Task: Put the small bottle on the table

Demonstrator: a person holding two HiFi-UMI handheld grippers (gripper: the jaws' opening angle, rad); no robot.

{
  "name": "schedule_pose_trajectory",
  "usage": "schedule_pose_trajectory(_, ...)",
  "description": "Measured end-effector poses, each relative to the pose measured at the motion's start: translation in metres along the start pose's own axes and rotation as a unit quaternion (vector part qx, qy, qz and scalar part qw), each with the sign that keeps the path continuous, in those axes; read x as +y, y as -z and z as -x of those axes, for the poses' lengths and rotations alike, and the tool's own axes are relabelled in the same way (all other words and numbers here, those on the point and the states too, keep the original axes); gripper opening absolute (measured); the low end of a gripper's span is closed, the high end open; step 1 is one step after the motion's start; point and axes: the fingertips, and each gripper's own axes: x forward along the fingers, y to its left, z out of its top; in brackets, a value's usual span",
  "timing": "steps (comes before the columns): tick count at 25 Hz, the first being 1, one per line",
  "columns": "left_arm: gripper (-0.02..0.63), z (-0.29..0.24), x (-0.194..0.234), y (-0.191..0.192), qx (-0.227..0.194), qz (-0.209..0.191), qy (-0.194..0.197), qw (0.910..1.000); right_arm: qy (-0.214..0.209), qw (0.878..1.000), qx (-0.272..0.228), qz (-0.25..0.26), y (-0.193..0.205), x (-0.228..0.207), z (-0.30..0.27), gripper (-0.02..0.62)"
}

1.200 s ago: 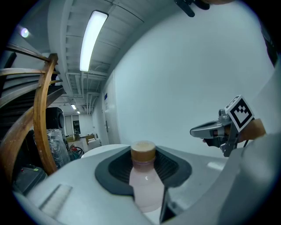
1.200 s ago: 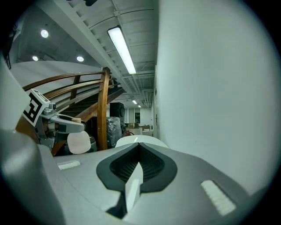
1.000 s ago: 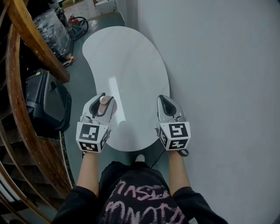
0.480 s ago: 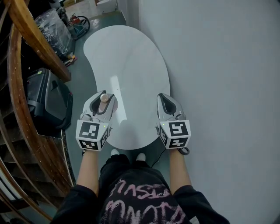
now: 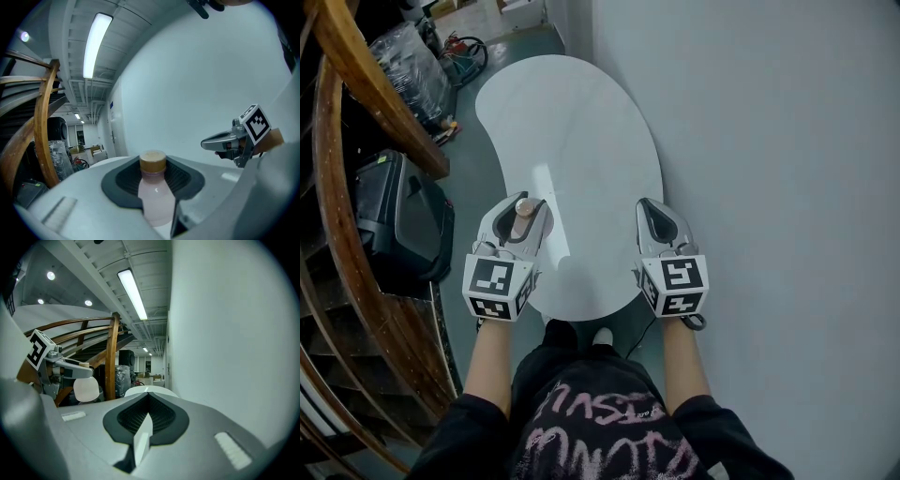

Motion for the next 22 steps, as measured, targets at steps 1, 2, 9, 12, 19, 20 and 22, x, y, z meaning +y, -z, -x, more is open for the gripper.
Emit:
schedule_pose_trajectory(1,0.134,-0.001,0.001,-0.002,-0.002,0.000,-0.001,1.0000,0.001,1.000,-0.001,0.000,-0.002,-0.001,0.000,0.011)
schedule_pose_trajectory(2,0.134,-0.002,0.002,-0.005,-0.003,0.000,-0.001,1.0000,0.003,1.000,-0.002,0.000,-0.003,-0.002,-0.001,0.011)
schedule_pose_trajectory(9,0.134,-0.006,0.003,-0.003,-0.006,0.001,0.005,1.0000,0.017,1.000,-0.004,-0.012,-0.002,-0.010,-0.001,0.011)
schedule_pose_trajectory(12,0.134,-0.007,0.006,-0.003,-0.005,0.003,0.005,1.0000,0.020,1.000,-0.003,-0.011,-0.004,-0.010,-0.004,0.011)
schedule_pose_trajectory(19,0.134,-0.005,0.009,0.004,-0.003,0.005,0.003,1.0000,0.018,1.000,0.001,-0.012,0.004,-0.004,-0.006,0.011)
schedule_pose_trajectory(20,0.134,-0.006,0.009,0.007,-0.002,0.007,0.002,1.0000,0.019,1.000,0.002,-0.013,0.006,-0.004,-0.006,0.011)
schedule_pose_trajectory(22,0.134,-0.007,0.011,0.011,0.001,0.011,0.001,0.9999,0.020,1.000,0.005,-0.014,0.010,-0.004,-0.008,0.011)
